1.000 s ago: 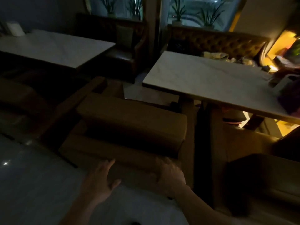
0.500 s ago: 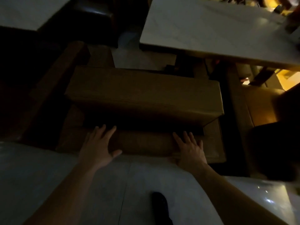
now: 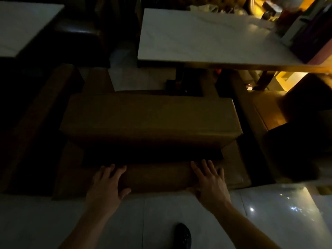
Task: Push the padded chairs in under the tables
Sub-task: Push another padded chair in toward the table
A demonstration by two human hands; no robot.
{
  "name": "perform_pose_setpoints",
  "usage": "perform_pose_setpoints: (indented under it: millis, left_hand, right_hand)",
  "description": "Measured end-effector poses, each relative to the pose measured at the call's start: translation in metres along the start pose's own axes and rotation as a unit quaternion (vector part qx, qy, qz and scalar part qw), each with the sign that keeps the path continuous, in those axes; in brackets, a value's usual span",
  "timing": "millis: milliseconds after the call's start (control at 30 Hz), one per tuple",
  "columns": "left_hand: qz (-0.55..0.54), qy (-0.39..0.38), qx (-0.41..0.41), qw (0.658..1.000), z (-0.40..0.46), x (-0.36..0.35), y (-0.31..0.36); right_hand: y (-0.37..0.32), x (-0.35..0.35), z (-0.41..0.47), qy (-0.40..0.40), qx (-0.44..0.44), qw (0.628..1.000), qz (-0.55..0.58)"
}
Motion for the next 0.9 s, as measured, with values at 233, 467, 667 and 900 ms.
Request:
perform_pose_setpoints:
  millis: [233, 467, 667, 900]
  left_hand:
    - [-0.012, -0.001, -0.014, 1.000, -0.015, -0.006, -0.013]
    - [-0.059, -0.002, -0.020, 0.998, -0.005, -0.017, -0.017]
    - [-0.062, 0.025, -0.024, 0.997, 0.013, -0.012, -0.014]
    - [-0.056, 0.040, -0.038, 0.997, 0.043, 0.003, -0.001]
  right_hand:
    - [-0.015, -0.014, -0.023, -0.025, -0.037, 0.999, 0.022]
    - [-0.012, -0.018, -0.017, -0.036, -0.045, 0.998, 0.015]
    - [-0.011, -0.010, 0.002, -0.035, -0.038, 0.999, -0.003]
    - [-0.003, 0.001, 0.032, 0.001, -0.020, 1.000, -0.014]
Point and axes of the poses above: each hand's wrist, its own z-axis towards the middle knuckle, its own x-axis out of the back of the hand, y = z × x, the point moved 10 cm from there along z, towards the middle knuckle, and after that the axes turned 11 degrees about x, right-handed, at the moved point
